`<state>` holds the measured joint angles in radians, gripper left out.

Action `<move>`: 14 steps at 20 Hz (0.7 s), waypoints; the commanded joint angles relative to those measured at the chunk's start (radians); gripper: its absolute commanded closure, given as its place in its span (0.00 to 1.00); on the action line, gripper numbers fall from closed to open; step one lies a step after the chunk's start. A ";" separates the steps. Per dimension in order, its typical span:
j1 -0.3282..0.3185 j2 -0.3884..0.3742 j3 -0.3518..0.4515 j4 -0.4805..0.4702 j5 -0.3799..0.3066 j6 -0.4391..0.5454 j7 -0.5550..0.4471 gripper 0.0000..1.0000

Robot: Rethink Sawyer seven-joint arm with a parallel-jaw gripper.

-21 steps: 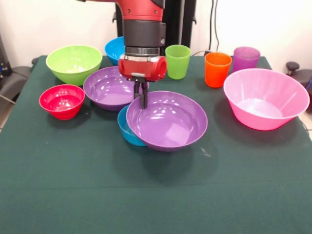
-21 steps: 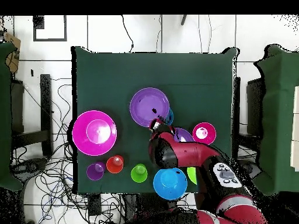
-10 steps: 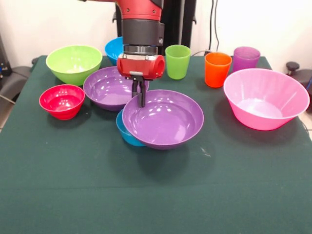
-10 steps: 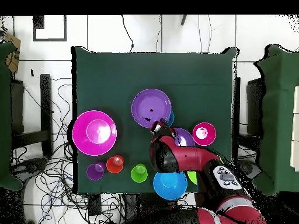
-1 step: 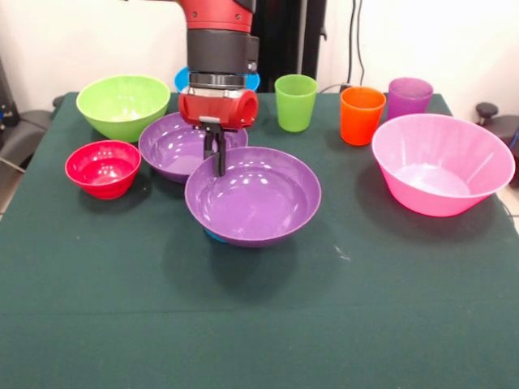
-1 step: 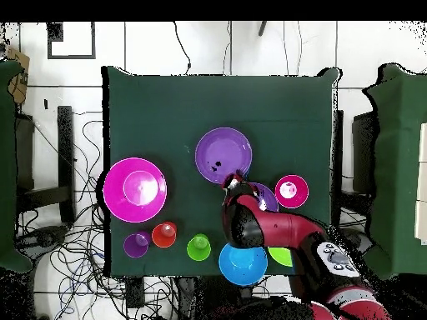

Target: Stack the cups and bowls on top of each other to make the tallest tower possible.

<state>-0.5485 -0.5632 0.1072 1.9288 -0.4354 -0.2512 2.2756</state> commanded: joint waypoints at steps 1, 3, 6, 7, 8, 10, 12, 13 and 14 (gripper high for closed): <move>-0.032 -0.023 0.108 0.084 -0.023 0.210 0.029 1.00; -0.039 -0.035 0.111 0.100 -0.025 0.208 0.030 1.00; -0.053 -0.027 0.123 0.103 -0.035 0.203 0.024 1.00; -0.058 -0.027 0.129 0.103 -0.037 0.203 0.023 1.00; -0.061 -0.032 0.135 0.111 -0.037 0.205 0.024 1.00; -0.054 -0.059 0.133 0.139 -0.024 0.214 0.034 1.00; -0.053 -0.072 0.132 0.156 -0.018 0.216 0.040 1.00; -0.050 -0.071 0.130 0.159 -0.018 0.210 0.042 1.00; -0.046 -0.063 0.123 0.151 -0.019 0.204 0.042 1.00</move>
<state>-0.6112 -0.6293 0.1488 2.0128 -0.4356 -0.1992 2.2756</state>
